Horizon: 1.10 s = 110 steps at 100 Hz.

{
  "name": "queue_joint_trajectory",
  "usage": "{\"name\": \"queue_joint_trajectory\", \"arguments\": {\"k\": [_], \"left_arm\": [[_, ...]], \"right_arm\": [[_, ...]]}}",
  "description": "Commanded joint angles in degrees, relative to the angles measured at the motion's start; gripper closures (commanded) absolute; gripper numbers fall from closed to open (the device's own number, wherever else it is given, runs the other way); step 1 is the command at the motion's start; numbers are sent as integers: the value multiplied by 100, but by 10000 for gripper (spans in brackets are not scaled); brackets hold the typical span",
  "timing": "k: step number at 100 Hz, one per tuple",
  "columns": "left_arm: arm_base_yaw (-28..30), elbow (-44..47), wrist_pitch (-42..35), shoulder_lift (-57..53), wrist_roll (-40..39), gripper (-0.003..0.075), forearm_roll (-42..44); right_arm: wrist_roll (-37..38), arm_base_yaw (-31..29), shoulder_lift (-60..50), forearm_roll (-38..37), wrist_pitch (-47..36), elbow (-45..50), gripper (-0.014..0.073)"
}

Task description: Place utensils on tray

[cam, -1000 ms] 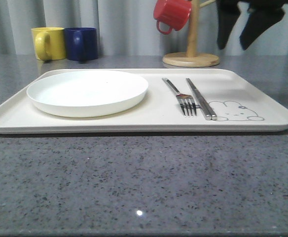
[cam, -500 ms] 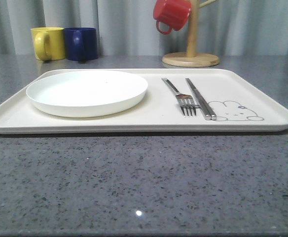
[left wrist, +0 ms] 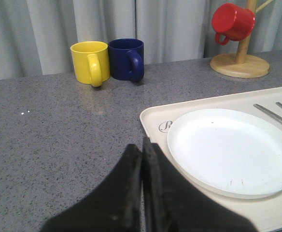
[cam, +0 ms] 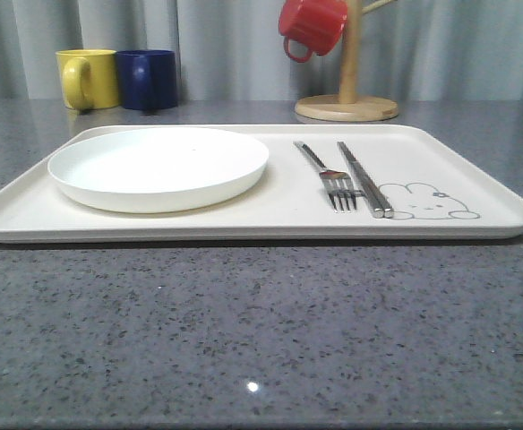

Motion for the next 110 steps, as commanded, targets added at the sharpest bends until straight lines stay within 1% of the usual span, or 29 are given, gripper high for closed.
{"name": "queue_joint_trajectory", "arguments": {"k": [1, 45, 73, 80, 93, 98, 102, 110], "left_arm": [[-33, -159, -451, 20, -2, 739, -37], [-33, -159, -451, 20, -2, 739, -37], [-33, -159, -451, 20, -2, 739, -37], [-33, -159, -451, 20, -2, 739, -37], [-33, -159, -451, 20, -2, 739, -37], [-33, -159, -451, 20, -2, 739, -37], [-33, -159, -451, 20, -2, 739, -37], [-33, -159, -451, 20, -2, 739, -37]], "right_arm": [[-132, -34, -75, 10, -160, -165, 284], [-142, -34, 383, 32, -148, -165, 284], [-142, -34, 411, 32, -127, -165, 293], [-142, -34, 411, 32, -101, -165, 349], [-137, -34, 411, 44, -124, -165, 533], [-133, -34, 411, 70, -176, -165, 582], [-133, -34, 411, 120, -207, -165, 599], [-133, -34, 392, 251, -256, -165, 599]]}}
